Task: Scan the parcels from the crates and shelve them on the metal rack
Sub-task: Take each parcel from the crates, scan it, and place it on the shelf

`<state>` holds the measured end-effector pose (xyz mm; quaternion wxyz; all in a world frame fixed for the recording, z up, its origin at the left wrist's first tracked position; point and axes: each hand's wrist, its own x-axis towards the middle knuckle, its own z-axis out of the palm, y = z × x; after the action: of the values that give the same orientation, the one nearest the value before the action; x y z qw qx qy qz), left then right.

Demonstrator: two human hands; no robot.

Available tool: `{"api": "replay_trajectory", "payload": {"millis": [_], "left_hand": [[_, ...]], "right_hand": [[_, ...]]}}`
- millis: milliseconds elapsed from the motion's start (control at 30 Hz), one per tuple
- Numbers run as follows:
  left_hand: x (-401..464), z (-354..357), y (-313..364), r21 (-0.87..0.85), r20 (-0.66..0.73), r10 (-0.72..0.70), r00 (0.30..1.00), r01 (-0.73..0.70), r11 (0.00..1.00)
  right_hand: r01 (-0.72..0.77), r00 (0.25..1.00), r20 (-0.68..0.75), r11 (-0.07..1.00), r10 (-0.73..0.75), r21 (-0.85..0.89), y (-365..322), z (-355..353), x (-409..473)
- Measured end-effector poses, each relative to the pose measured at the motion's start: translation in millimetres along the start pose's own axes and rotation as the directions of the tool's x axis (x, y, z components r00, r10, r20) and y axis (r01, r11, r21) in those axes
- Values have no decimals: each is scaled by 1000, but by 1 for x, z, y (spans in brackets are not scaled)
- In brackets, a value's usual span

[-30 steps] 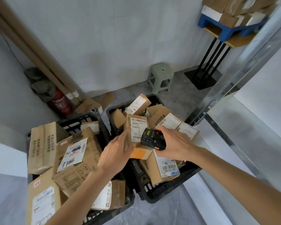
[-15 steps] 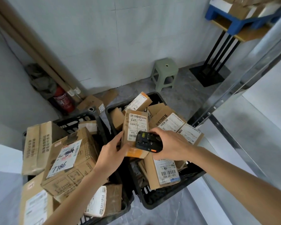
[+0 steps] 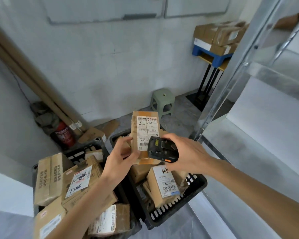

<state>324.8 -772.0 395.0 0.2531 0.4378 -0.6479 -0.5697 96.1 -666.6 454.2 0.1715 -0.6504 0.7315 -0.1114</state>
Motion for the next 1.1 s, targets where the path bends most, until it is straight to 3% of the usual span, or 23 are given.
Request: {"api": "replay_trajectory", "payload": {"millis": [267, 667, 900, 1100], "left_hand": [[-51, 3, 88, -46, 60, 222, 973, -219, 975], [-164, 45, 223, -13, 228, 485, 844, -495, 869], [-254, 90, 276, 16, 345, 582, 737, -624, 781], [-309, 111, 305, 46, 420, 602, 679, -679, 733]], "right_hand": [[-46, 989, -141, 998, 38, -50, -44, -80, -82], [-70, 941, -339, 983, 9, -167, -80, -194, -260], [-166, 936, -350, 919, 33, -357, -94, -233, -402], [-283, 934, -325, 864, 149, -417, -108, -257, -506]]}}
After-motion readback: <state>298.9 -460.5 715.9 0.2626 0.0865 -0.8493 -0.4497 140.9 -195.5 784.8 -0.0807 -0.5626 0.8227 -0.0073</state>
